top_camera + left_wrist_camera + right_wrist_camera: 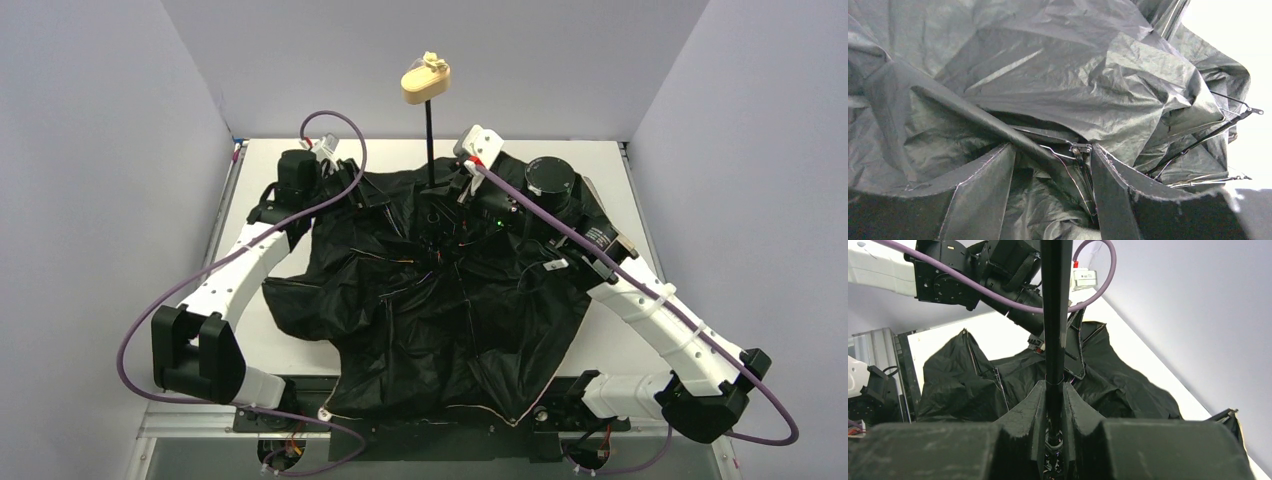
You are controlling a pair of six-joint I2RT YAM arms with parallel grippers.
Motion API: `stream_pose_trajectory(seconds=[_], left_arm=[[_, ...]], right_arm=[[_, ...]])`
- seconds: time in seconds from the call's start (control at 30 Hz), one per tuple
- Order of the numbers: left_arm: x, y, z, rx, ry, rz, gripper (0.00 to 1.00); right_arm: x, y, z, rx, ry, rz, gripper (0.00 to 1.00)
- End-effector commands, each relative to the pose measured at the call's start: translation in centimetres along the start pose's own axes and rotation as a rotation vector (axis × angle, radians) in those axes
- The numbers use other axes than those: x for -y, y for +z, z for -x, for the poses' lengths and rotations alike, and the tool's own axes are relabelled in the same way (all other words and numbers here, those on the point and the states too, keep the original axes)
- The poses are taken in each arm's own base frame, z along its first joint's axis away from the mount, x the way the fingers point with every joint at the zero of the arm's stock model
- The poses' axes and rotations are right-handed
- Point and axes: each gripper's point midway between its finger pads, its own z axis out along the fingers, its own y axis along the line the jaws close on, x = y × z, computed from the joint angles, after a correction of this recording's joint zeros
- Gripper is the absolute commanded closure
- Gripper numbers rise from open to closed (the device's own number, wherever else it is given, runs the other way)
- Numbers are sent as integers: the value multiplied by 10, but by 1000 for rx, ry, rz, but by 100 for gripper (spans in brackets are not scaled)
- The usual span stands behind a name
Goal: Open the umbrella
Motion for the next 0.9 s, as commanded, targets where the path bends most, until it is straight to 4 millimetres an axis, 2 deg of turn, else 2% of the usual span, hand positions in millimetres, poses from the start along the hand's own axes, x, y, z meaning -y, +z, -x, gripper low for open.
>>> stream_pose_trajectory(seconds=[0.0,0.1,0.13,0.17,0.2,0.23,0.27,0.3,0.33,0.37,0.4,0.43,0.47,0.53,0.57,0.63,0.67,0.7,0.73,0.77,0.8,0.83,0.87], left_arm=[[21,-24,43,161,173,-55,45],[29,-40,68,232,197,-93,35],[23,-48,87,281,182,-91,28],[28,-56,98,303,187,-116,23],[22,-66,117,350,183,-112,10],[29,-76,130,380,206,-127,3],[19,-84,143,411,230,-96,1],[24,-96,158,452,260,-86,2],[14,-102,166,469,289,-49,3],[14,-107,171,484,309,-40,3],[10,-110,172,487,340,-27,3],[11,-111,170,479,377,-32,3],[11,-108,163,457,389,-47,3],[12,-105,150,425,419,-75,3],[18,-107,145,423,445,-92,3],[24,-109,133,408,484,-116,3],[25,-109,128,399,496,-125,3],[32,-114,124,405,532,-135,3],[34,-115,122,403,549,-140,3],[40,-118,118,405,582,-148,3],[45,-121,118,412,601,-152,3],[57,-117,110,395,642,-181,3],[62,-115,106,388,662,-195,3]], right_arm=[[2,-21,66,201,-64,-10,100],[24,-19,54,172,-21,-77,100],[33,-19,51,164,-10,-105,100],[53,-23,46,150,4,-173,100],[64,-25,44,143,9,-213,100],[89,-31,39,132,6,-306,100],[102,-33,36,126,5,-354,100],[128,-39,28,121,10,-450,100],[141,-43,26,129,11,-508,100],[146,-39,25,140,-2,-520,100],[142,-33,25,141,-18,-502,100],[126,-18,30,151,-19,-449,100],[101,-3,36,165,5,-379,100],[73,21,47,194,87,-285,100],[70,23,51,204,101,-274,100],[89,15,64,235,93,-346,100],[121,-1,71,256,79,-431,100],[137,-9,73,263,77,-474,100],[165,-26,74,265,64,-552,100],[176,-33,73,257,39,-591,100],[184,-39,69,253,32,-620,100],[181,-36,68,261,51,-609,100],[165,-22,61,253,72,-559,100]])
